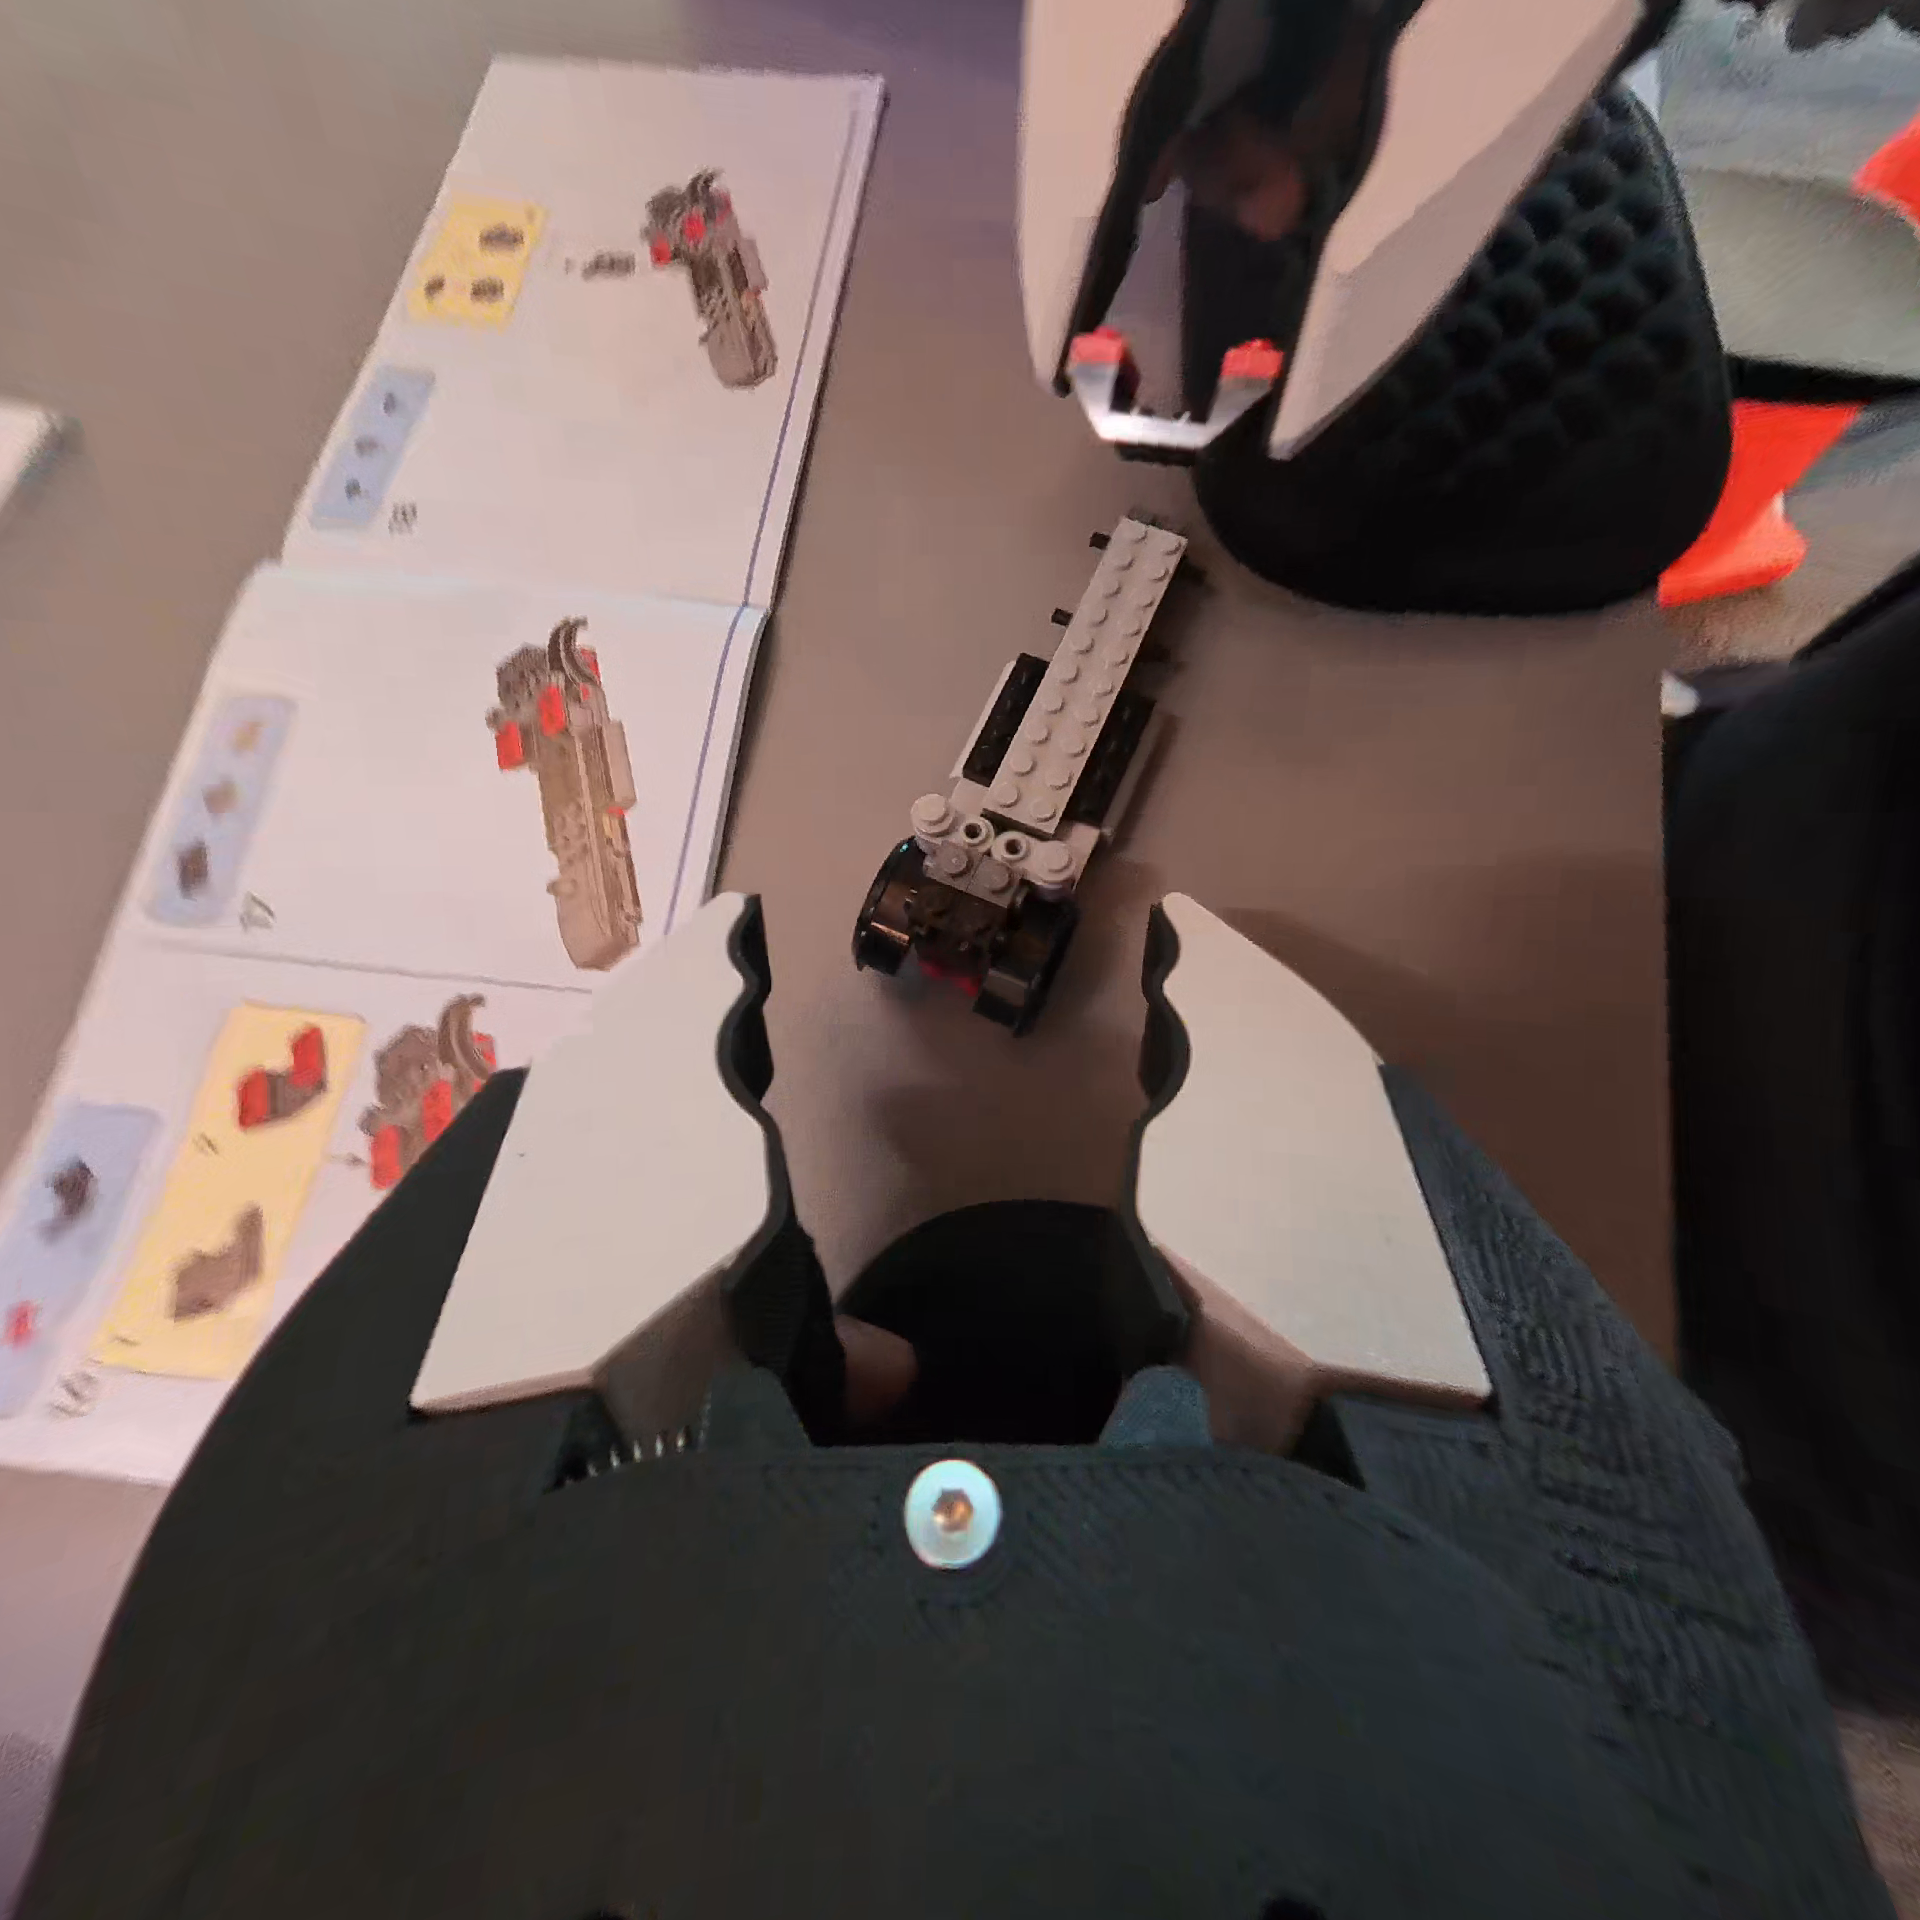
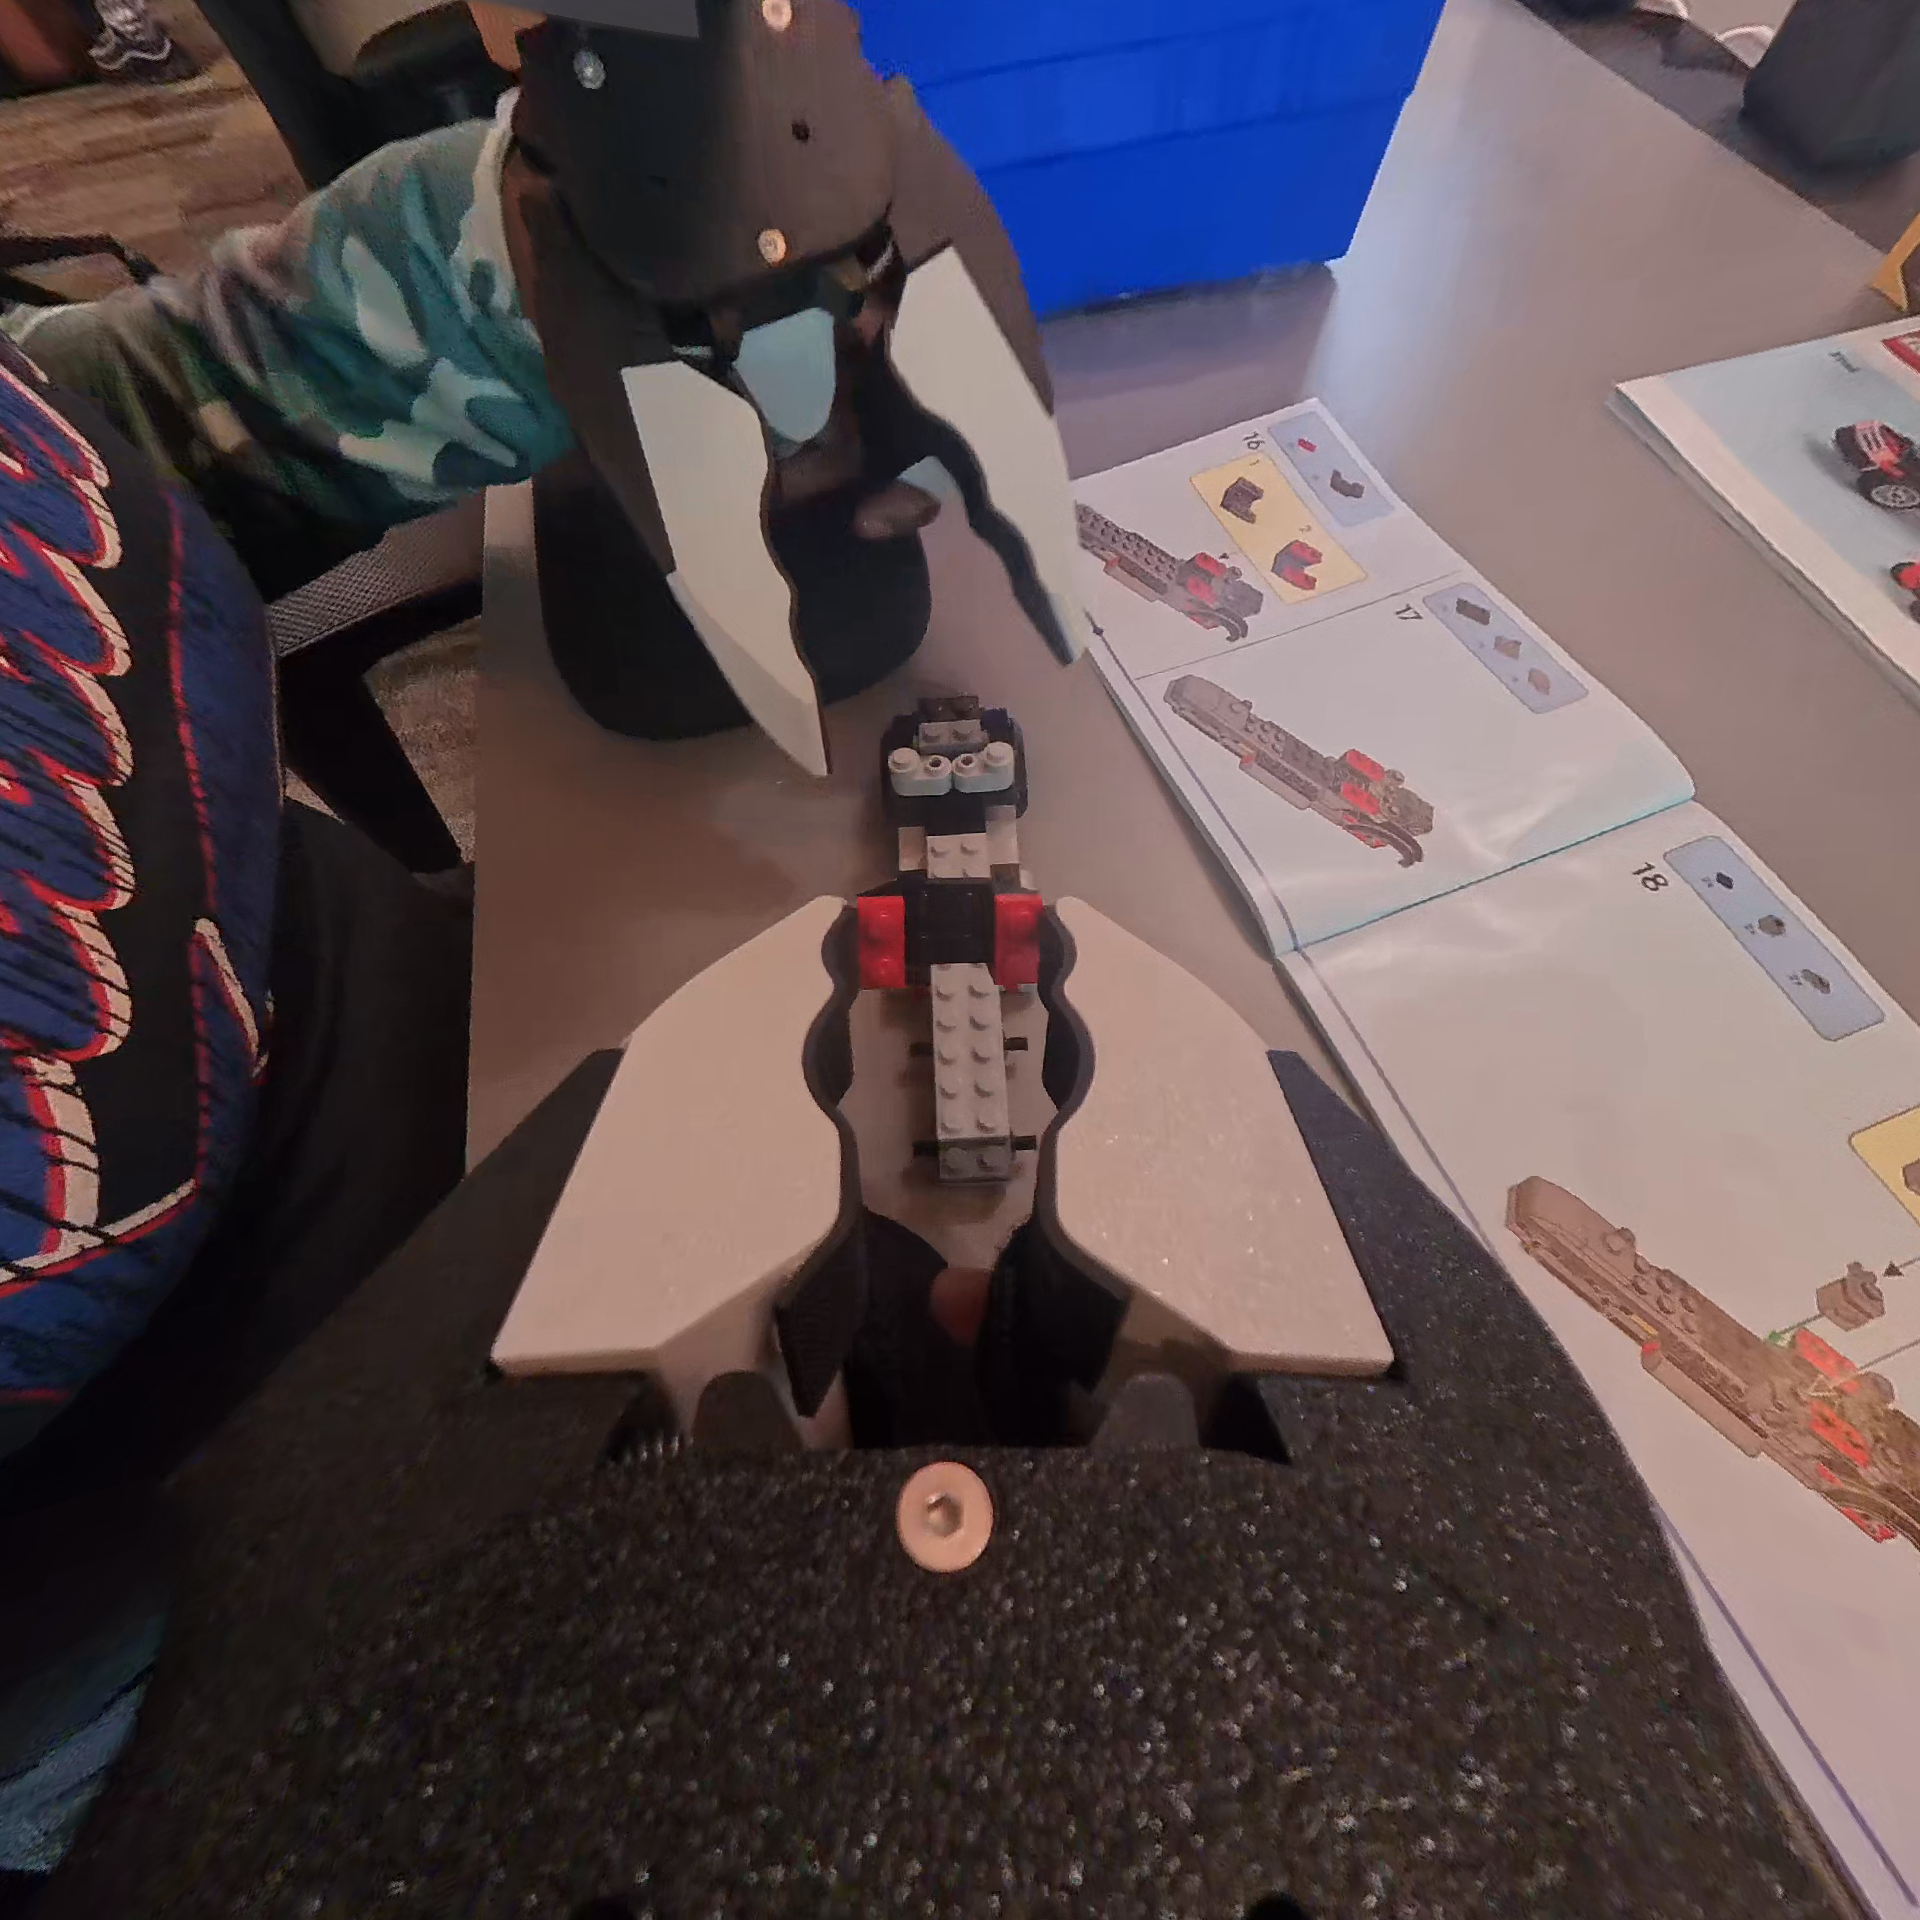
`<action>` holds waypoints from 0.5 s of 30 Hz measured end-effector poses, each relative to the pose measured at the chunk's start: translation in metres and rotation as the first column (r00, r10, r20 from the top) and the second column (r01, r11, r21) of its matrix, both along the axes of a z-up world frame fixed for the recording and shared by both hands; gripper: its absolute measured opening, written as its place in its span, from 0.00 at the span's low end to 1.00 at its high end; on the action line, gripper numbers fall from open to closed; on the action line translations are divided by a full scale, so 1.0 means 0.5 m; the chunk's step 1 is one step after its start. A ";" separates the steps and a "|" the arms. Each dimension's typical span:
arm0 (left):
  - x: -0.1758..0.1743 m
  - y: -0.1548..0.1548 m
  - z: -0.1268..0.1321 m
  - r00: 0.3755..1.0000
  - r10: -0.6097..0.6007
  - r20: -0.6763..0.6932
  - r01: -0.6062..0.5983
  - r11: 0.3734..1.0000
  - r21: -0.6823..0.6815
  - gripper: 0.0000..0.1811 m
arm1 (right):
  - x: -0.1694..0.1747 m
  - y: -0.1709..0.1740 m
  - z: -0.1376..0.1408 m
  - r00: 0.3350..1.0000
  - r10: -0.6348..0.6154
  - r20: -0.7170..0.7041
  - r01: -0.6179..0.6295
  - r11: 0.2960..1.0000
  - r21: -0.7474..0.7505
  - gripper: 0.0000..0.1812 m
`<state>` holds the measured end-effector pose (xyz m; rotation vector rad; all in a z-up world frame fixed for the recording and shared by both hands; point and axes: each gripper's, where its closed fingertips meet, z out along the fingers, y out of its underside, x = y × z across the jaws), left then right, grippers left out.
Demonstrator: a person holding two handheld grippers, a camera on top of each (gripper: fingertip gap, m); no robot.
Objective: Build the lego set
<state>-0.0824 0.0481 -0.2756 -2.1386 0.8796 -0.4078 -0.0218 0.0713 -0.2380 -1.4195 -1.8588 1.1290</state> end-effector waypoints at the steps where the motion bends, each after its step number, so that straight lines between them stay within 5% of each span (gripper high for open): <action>1: 0.000 0.000 0.002 0.998 -0.051 -0.023 0.051 0.998 0.037 0.38 | -0.003 -0.007 -0.003 1.000 0.004 0.011 -0.004 1.000 0.008 0.18; 7: 0.016 -0.016 -0.018 0.969 -0.245 -0.026 0.244 0.969 -0.031 0.31 | -0.021 -0.022 -0.018 0.998 -0.031 0.059 0.030 0.999 0.019 0.18; 10: 0.016 -0.019 -0.029 0.965 -0.256 -0.054 0.253 0.966 -0.061 0.23 | -0.027 -0.023 -0.026 0.994 -0.053 0.090 0.047 0.996 0.072 0.18; 15: 0.015 -0.016 -0.029 0.961 -0.238 -0.145 0.244 0.969 0.030 0.23 | -0.030 -0.023 -0.041 0.987 -0.040 0.157 0.009 0.981 0.196 0.18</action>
